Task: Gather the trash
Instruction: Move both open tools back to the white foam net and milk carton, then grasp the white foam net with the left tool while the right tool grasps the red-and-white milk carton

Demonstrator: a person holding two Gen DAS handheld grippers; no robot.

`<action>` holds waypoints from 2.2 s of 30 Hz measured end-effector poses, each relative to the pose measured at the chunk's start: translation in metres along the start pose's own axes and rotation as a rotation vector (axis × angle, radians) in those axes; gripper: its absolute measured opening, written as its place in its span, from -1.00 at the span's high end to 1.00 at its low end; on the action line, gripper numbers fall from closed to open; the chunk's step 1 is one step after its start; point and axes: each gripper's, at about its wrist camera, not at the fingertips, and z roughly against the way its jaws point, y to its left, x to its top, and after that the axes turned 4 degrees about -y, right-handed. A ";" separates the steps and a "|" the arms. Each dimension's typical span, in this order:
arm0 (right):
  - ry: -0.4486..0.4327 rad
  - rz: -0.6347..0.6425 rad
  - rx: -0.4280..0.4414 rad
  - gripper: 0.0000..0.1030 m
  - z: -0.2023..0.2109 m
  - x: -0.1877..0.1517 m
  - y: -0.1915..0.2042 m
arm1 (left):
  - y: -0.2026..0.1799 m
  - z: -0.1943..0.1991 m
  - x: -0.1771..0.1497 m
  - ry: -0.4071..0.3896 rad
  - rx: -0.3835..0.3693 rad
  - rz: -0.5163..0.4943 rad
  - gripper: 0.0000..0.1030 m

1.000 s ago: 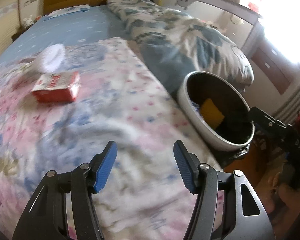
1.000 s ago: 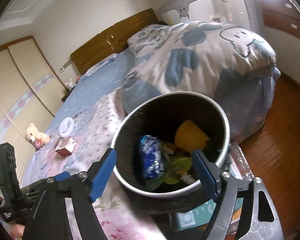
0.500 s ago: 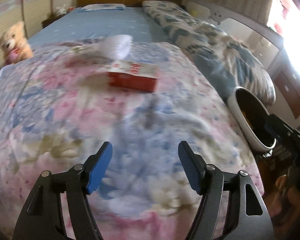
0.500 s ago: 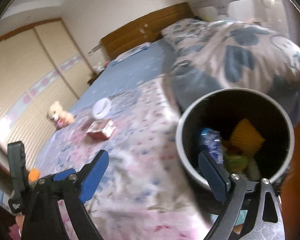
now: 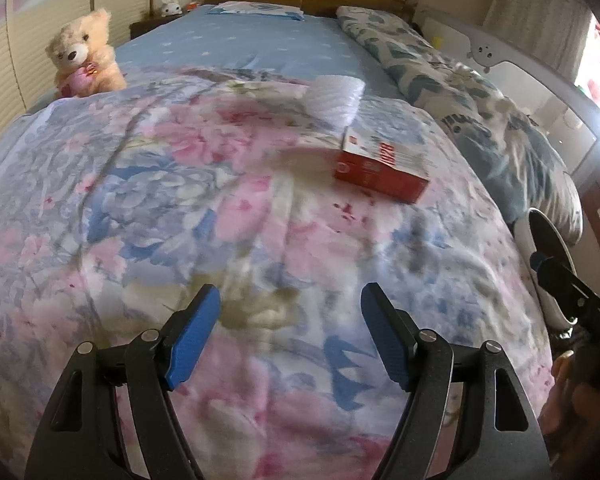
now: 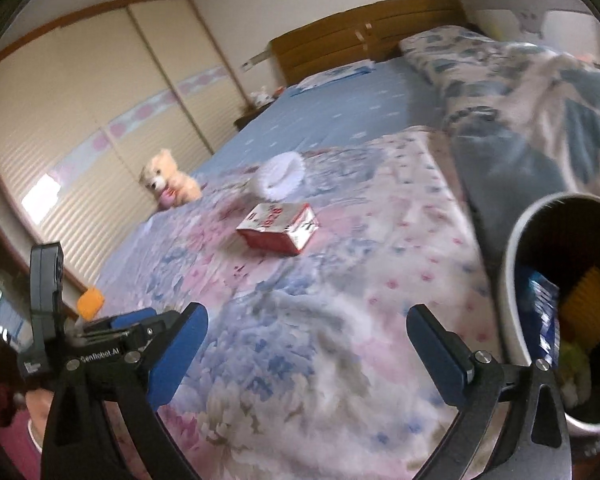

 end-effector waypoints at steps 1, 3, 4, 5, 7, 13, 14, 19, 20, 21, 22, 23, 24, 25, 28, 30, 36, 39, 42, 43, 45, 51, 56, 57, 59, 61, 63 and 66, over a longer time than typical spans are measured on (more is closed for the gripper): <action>0.010 0.014 0.005 -0.95 -0.005 0.001 0.002 | 0.002 -0.001 0.001 0.001 0.003 0.000 -0.45; 0.027 0.035 0.023 -0.95 -0.016 0.004 0.006 | 0.005 -0.006 0.006 0.011 0.011 0.000 -0.45; 0.034 0.045 0.032 -0.95 -0.020 0.005 0.008 | 0.008 -0.010 0.009 0.017 0.016 0.002 -0.45; 0.045 0.065 0.039 -0.95 -0.027 0.007 0.011 | 0.009 -0.012 0.011 0.020 0.018 0.003 -0.45; 0.061 0.099 0.045 -0.95 -0.037 0.010 0.015 | 0.012 -0.017 0.016 0.026 0.023 0.000 -0.45; 0.113 0.195 0.066 -0.95 -0.074 0.026 0.024 | 0.022 -0.033 0.036 0.036 0.039 -0.004 -0.45; 0.123 0.205 0.066 -0.95 -0.080 0.029 0.025 | 0.024 -0.035 0.039 0.038 0.040 -0.001 -0.45; 0.175 0.277 0.059 -0.95 -0.113 0.041 0.028 | 0.031 -0.046 0.050 0.043 0.050 0.001 -0.45; 0.181 0.283 0.058 -0.95 -0.118 0.043 0.028 | 0.032 -0.049 0.052 0.045 0.050 0.001 -0.45; 0.184 0.289 0.063 -0.95 -0.123 0.045 0.028 | 0.033 -0.051 0.054 0.047 0.051 0.003 -0.45; 0.189 0.296 0.066 -0.95 -0.128 0.048 0.029 | 0.034 -0.054 0.056 0.049 0.052 0.004 -0.45; 0.196 0.310 0.060 -0.95 -0.135 0.050 0.030 | 0.035 -0.057 0.058 0.051 0.053 0.005 -0.45; 0.199 0.323 0.058 -0.95 -0.139 0.051 0.030 | 0.036 -0.059 0.059 0.052 0.052 0.006 -0.45; 0.203 0.334 0.056 -0.95 -0.143 0.053 0.030 | 0.036 -0.060 0.061 0.053 0.053 0.005 -0.45; 0.204 0.352 0.047 -0.91 -0.155 0.056 0.029 | 0.034 -0.065 0.067 0.051 0.050 -0.002 -0.45; 0.192 0.341 0.049 -0.88 -0.155 0.058 0.027 | 0.031 -0.069 0.070 0.052 0.048 -0.008 -0.45; 0.195 0.296 0.083 -0.33 -0.152 0.059 0.020 | 0.021 -0.079 0.077 0.052 0.031 -0.019 -0.45; 0.189 0.293 0.060 -0.24 -0.143 0.054 0.020 | 0.013 -0.082 0.081 0.045 0.016 -0.025 -0.45; 0.168 0.235 0.025 -0.21 -0.126 0.047 0.012 | 0.003 -0.088 0.086 0.034 0.005 -0.041 -0.46; 0.156 0.193 -0.006 -0.21 -0.118 0.044 0.005 | -0.001 -0.090 0.088 0.028 0.003 -0.046 -0.47; 0.135 0.114 -0.042 -0.21 -0.104 0.040 -0.008 | -0.008 -0.095 0.094 0.016 -0.001 -0.057 -0.48; 0.061 -0.058 -0.154 -0.24 -0.065 0.026 -0.035 | -0.028 -0.112 0.113 -0.021 -0.016 -0.053 -0.53; 0.058 -0.078 -0.165 -0.30 -0.063 0.021 -0.036 | -0.037 -0.124 0.127 -0.050 -0.014 -0.022 -0.52; 0.057 -0.079 -0.166 -0.29 -0.064 0.021 -0.035 | -0.037 -0.126 0.129 -0.056 -0.006 -0.019 -0.52; 0.051 -0.090 -0.159 -0.29 -0.064 0.021 -0.036 | -0.037 -0.131 0.131 -0.059 -0.012 -0.012 -0.01; 0.048 -0.098 -0.153 -0.29 -0.063 0.020 -0.037 | -0.036 -0.137 0.132 -0.031 -0.029 -0.011 0.64; 0.049 -0.095 -0.154 -0.30 -0.063 0.019 -0.036 | -0.033 -0.137 0.130 -0.017 -0.038 -0.004 0.79; 0.050 -0.088 -0.158 -0.32 -0.062 0.018 -0.036 | -0.031 -0.122 0.123 -0.030 -0.033 -0.027 0.80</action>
